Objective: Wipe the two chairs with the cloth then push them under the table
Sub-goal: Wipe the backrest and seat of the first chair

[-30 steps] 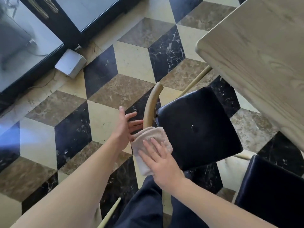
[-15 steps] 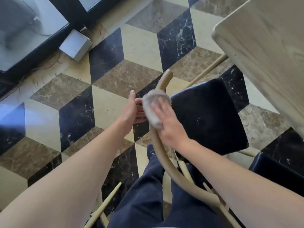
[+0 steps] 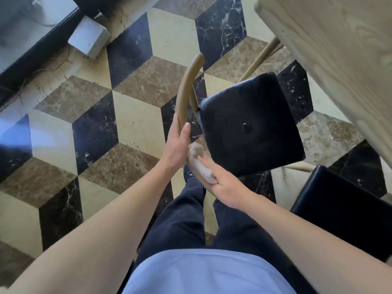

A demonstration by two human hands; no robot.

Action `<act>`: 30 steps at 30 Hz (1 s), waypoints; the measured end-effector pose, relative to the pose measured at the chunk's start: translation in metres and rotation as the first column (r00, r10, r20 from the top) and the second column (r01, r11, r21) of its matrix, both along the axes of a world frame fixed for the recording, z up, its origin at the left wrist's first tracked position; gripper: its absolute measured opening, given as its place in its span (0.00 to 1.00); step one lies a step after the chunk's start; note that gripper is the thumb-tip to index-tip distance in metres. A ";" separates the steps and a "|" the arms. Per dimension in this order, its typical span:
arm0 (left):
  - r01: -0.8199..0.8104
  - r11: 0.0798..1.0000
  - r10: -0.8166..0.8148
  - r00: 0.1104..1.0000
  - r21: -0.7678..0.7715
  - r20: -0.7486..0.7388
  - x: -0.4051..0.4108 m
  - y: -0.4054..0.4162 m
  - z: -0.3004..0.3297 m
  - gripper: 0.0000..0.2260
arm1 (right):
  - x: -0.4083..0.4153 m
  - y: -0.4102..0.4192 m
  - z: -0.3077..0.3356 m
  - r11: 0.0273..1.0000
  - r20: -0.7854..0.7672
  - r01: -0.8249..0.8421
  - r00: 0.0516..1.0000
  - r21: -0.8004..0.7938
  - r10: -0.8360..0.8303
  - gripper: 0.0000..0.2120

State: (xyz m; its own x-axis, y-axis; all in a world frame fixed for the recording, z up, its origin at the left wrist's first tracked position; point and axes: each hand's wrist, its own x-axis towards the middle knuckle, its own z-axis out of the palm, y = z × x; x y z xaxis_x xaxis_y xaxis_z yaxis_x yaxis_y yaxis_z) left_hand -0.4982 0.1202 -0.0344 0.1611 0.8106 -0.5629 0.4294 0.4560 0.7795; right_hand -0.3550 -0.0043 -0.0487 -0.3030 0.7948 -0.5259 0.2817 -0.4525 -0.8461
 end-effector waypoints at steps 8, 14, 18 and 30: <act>-0.063 0.996 0.072 0.983 0.055 -0.171 0.023 -0.043 0.000 0.29 | 0.135 -0.123 0.011 0.918 0.299 -0.388 0.870 -0.078 0.393 0.35; -0.270 0.959 0.269 0.963 -0.089 -0.023 0.015 -0.039 0.003 0.26 | 0.124 -0.130 0.009 0.971 0.268 -0.211 0.934 -0.117 0.235 0.11; -0.346 0.920 0.359 0.933 -0.186 0.038 -0.001 -0.026 0.012 0.24 | 0.073 -0.101 0.001 0.988 0.314 -0.136 0.937 -0.076 0.154 0.27; -0.420 0.873 0.440 0.898 -0.247 0.031 -0.035 0.006 -0.013 0.31 | -0.088 0.113 0.005 0.849 0.042 0.524 0.849 0.063 -0.527 0.31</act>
State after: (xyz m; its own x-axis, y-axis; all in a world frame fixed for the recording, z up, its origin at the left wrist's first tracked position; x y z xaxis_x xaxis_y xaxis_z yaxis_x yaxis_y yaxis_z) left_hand -0.5333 0.1258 -0.0476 -0.1190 0.6614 -0.7405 0.0882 0.7499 0.6557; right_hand -0.4432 0.1089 -0.0441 0.1958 0.8512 -0.4869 0.0599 -0.5060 -0.8605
